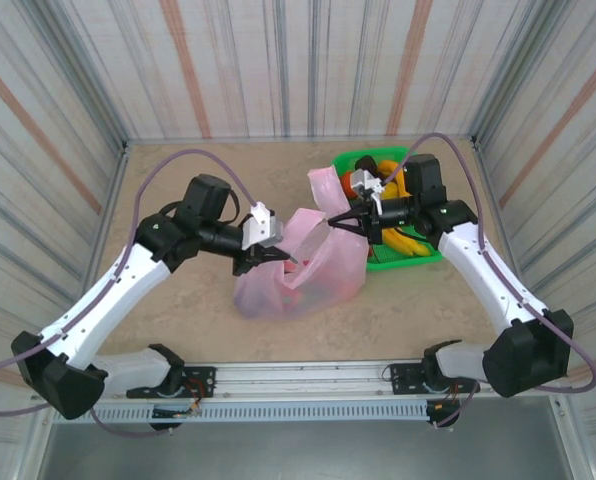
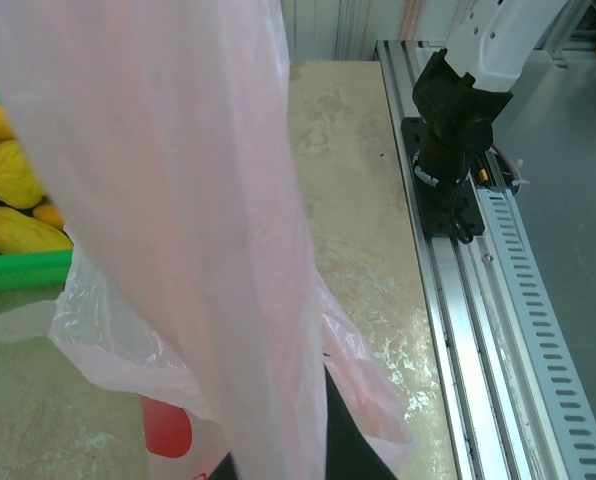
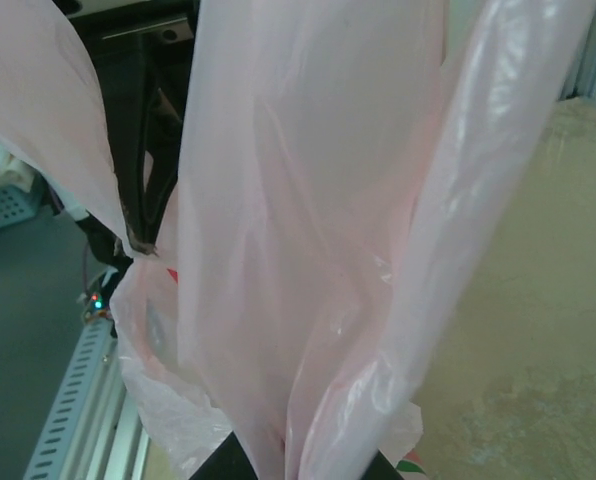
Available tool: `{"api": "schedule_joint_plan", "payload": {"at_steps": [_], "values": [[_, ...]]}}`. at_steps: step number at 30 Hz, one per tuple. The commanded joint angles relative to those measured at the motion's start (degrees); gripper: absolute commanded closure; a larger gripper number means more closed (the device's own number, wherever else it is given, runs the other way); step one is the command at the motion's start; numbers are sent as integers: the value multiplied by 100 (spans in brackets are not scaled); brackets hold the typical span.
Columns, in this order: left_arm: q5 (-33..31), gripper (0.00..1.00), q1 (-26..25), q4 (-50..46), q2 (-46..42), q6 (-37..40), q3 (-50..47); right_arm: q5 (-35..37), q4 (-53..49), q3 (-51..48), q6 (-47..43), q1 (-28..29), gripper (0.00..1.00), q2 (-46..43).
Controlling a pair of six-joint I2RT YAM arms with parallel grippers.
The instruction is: Place the fake fruits into the plastic bag and tie a complex knot
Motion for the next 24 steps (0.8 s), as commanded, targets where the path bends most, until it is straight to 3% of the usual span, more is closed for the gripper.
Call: {"api": "schedule_joint_plan", "payload": {"at_steps": [1,10,24], "values": [[-184,100,-70,-474,157,347,296,49,-431,198,-313,112,92,123],[-346,100,-175,-973,724,648,776,46,-590,232,-419,287,89,229],[-310,100,-220,-987,1087,703,1047,-91,-447,108,-287,357,83,167]]}}
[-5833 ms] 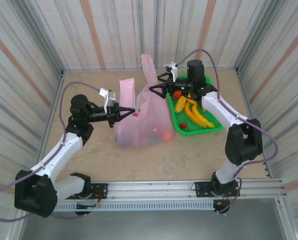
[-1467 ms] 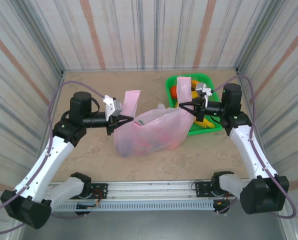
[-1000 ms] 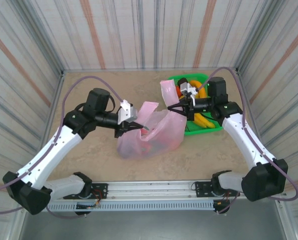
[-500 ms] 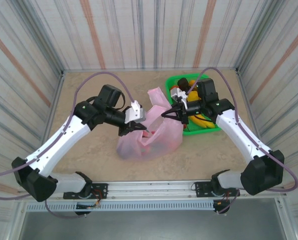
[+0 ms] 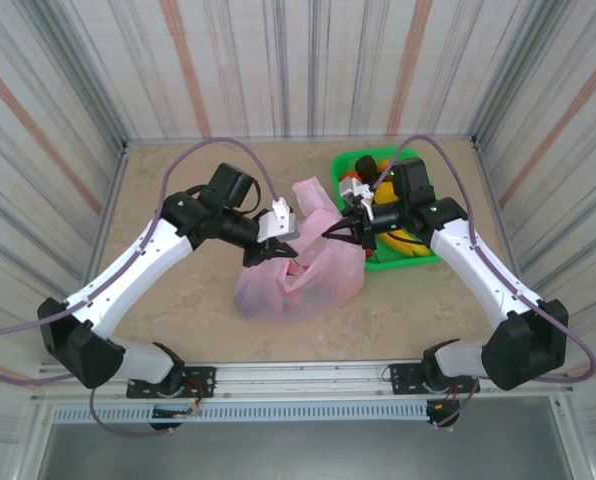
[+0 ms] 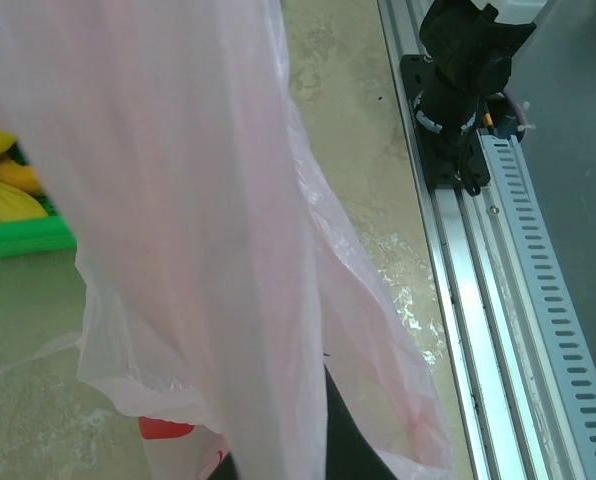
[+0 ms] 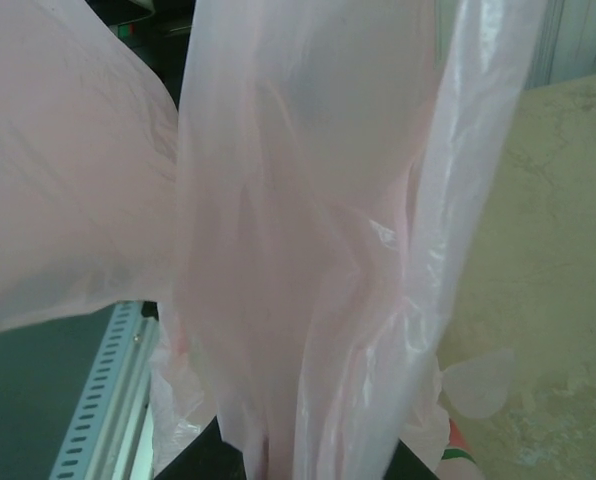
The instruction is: Place the fake fruits into the plastic bag and tie a complex knot
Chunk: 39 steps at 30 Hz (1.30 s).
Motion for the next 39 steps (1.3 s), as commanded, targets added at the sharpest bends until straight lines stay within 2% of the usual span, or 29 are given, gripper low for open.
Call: {"api": "schedule_joint_plan", "payload": {"at_steps": [1,12,16,20,25,30,39], "values": [[1,100,-42,-160,66,140,177,-51,-57,26,-29,44,82,-55],[-43,100,-53,-246,238,222,318,-147,-101,-177,-41,-3,62,-207],[-61,100,-54,-250,253,219,327,-231,-103,-187,-53,-10,50,-233],[-52,100,-49,-245,265,218,340,-276,-80,-192,-62,-8,47,-248],[-35,100,-57,-248,288,219,362,-416,99,-192,31,-14,37,-272],[-30,100,-66,-254,313,221,384,-422,280,-118,145,21,32,-252],[-69,100,-104,-302,379,228,441,-293,344,60,191,174,32,-117]]}}
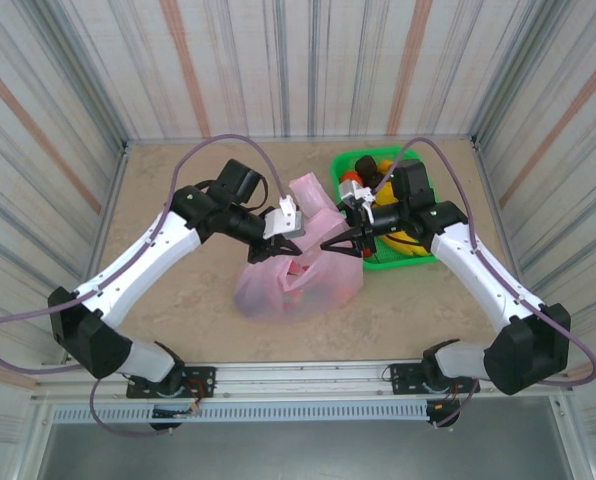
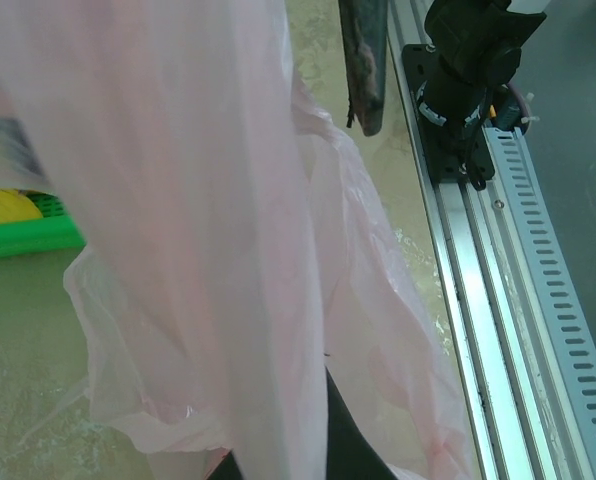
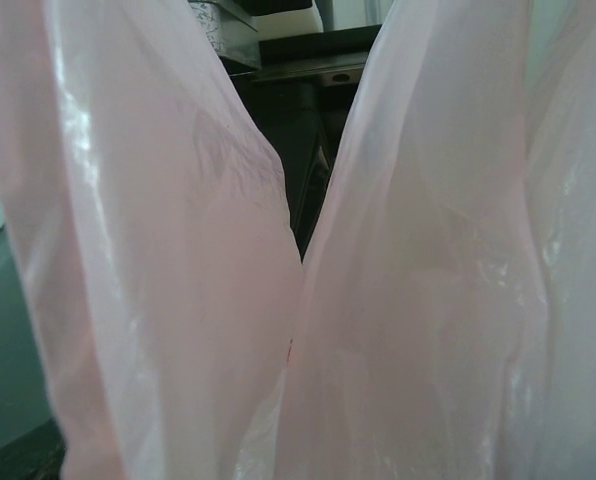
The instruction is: Place the fake fruits into the plastic bag and tie a complex knot
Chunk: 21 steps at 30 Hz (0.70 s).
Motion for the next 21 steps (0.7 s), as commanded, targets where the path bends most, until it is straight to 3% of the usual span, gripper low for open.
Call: {"api": "schedule_joint_plan", "payload": {"at_steps": [1,11,21], "values": [[-25,100,-43,-191,40,140,165,14,59,198,138,71,32,32],[-122,100,-88,-291,189,123,270,86,192,224,252,125,39,2],[-201,100,-100,-335,234,101,325,141,192,229,305,128,65,-17]]}}
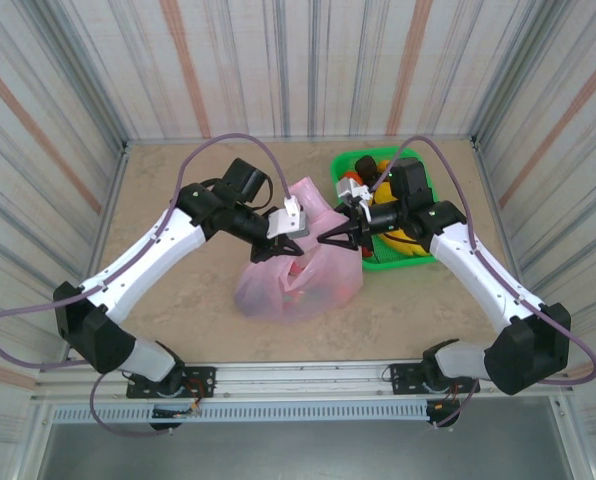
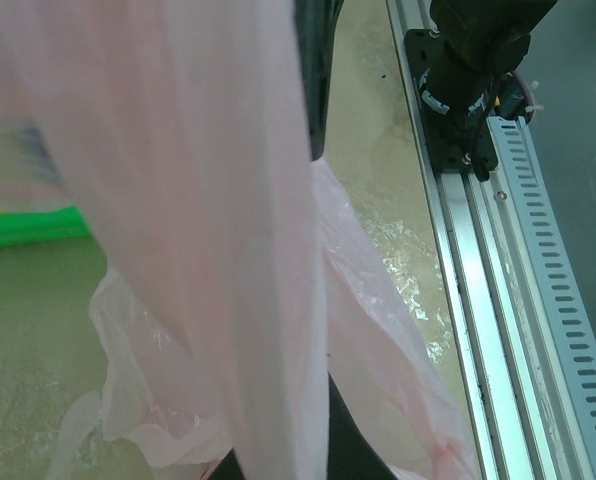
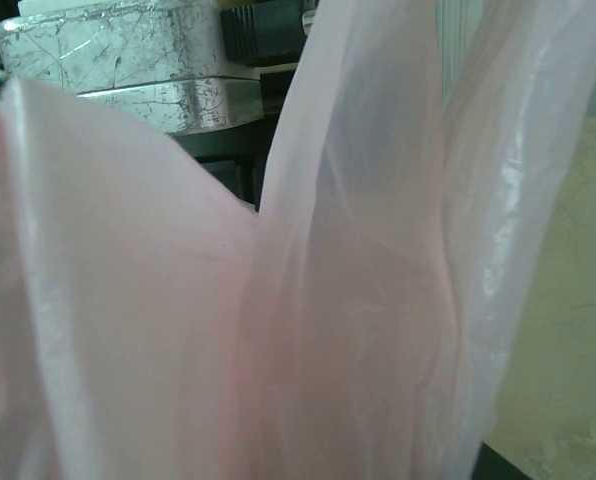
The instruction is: Place the fake fruits into the plastic bag and tie a complex knot
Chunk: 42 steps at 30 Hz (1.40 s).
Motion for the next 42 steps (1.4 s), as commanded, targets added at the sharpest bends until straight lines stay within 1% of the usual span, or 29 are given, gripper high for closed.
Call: {"api": "schedule_joint_plan", "payload": {"at_steps": [1,5,9,13,17,24,25,26,27,28,30,33,36,38,41,42], "values": [[-60,100,-16,-187,50,99,153,4,5,192,39,45,68,-20],[-124,100,-18,-193,32,53,181,62,-11,192,51,45,80,-37],[-276,100,14,-240,-10,8,206,111,-62,176,39,44,99,-79],[-135,100,178,-230,-97,-104,188,221,-60,122,12,44,100,-156],[-155,100,260,-225,-167,-166,187,290,-8,80,21,45,100,-188],[-69,100,421,-59,-334,-245,25,458,302,-71,56,45,100,-309],[-27,96,442,-36,-345,-252,-2,474,362,-88,79,43,100,-331],[56,89,468,-10,-362,-268,-28,473,436,-103,106,50,100,-344],[165,84,493,13,-383,-277,-46,484,474,-115,122,60,100,-357],[329,81,544,44,-409,-288,-64,487,484,-116,119,56,100,-358],[709,70,667,184,-503,-375,-129,498,481,-117,118,58,100,-344],[1231,60,855,646,-789,-572,-375,506,481,-117,126,60,100,-332],[1758,51,1079,1505,-1198,-986,-819,521,486,-126,127,64,100,-332],[2062,47,1309,2370,-1475,-1516,-1214,546,511,-133,127,71,100,-345],[1947,39,1626,3642,-1731,-2439,-1693,546,539,-152,127,82,100,-349],[1787,38,1705,3891,-1744,-2649,-1768,531,542,-150,127,82,100,-337]]}}
